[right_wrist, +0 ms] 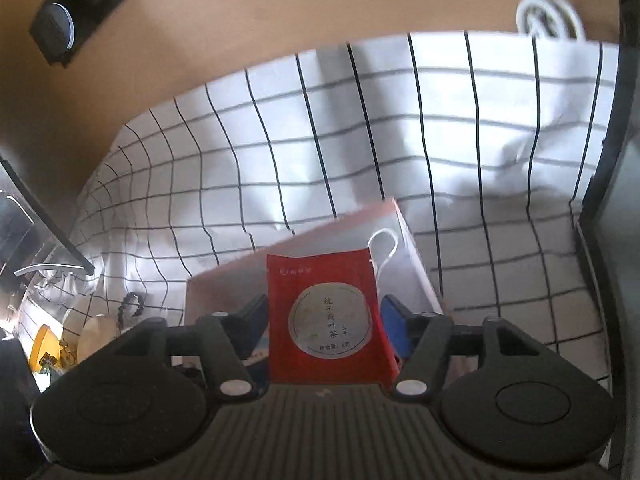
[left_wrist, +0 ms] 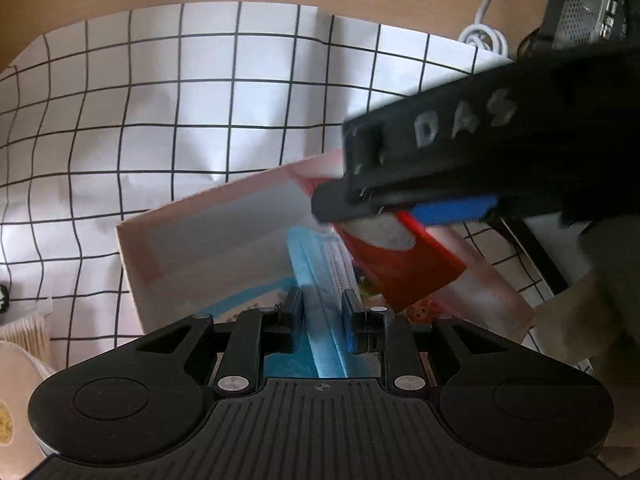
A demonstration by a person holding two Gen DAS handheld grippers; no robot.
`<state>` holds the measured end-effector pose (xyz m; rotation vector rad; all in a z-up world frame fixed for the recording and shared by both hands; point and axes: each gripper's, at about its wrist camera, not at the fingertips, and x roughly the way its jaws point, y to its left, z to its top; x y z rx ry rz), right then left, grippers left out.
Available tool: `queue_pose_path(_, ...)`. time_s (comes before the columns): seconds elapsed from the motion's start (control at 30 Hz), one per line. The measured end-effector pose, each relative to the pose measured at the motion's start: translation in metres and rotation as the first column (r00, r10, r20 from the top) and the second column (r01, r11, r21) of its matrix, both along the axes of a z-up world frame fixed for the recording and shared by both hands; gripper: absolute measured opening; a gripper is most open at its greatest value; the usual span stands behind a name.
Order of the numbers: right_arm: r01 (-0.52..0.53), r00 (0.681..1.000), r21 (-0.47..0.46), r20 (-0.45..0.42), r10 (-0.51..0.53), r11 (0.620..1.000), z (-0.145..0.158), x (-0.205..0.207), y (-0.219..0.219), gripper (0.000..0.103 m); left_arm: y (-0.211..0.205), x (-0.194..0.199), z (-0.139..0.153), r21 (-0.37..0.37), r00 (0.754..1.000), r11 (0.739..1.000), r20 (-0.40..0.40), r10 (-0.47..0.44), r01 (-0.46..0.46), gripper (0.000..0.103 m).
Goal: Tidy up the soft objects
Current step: 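Carry the mask and red packet over the pink box and open both tools, then grasp the yellow funnel on the table with the left tool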
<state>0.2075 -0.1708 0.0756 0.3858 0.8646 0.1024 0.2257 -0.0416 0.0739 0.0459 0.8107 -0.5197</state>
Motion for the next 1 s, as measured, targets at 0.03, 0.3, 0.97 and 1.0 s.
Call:
queue_pose_path(0.03,0.004,1.0,0.009,-0.002,-0.004,1.0,-0.001,-0.001,-0.001,0.067,0.001,0.001,0.001,-0.004,1.0,1.0,-0.001,0.003,-0.003,0.023)
queue_pose_path(0.3,0.027,1.0,-0.025,0.008,-0.027,0.999,0.007,-0.009,0.001,0.075,0.027,-0.012,0.022,-0.069,0.999,0.997,-0.042,-0.028,0.026,0.023)
queue_pose_path(0.97,-0.223,0.946,-0.254,0.177,0.272,0.941,0.138,-0.037,0.204,0.078,0.327,-0.112,0.08,-0.314,0.855,0.83,0.092,0.511,-0.462,0.023)
queue_pose_path(1.0,-0.258,0.931,-0.273,0.186,0.314,0.927,0.146,-0.036,0.228,0.078,0.345,-0.116,0.081,-0.307,0.837,0.816,0.096,0.538,-0.489,0.023)
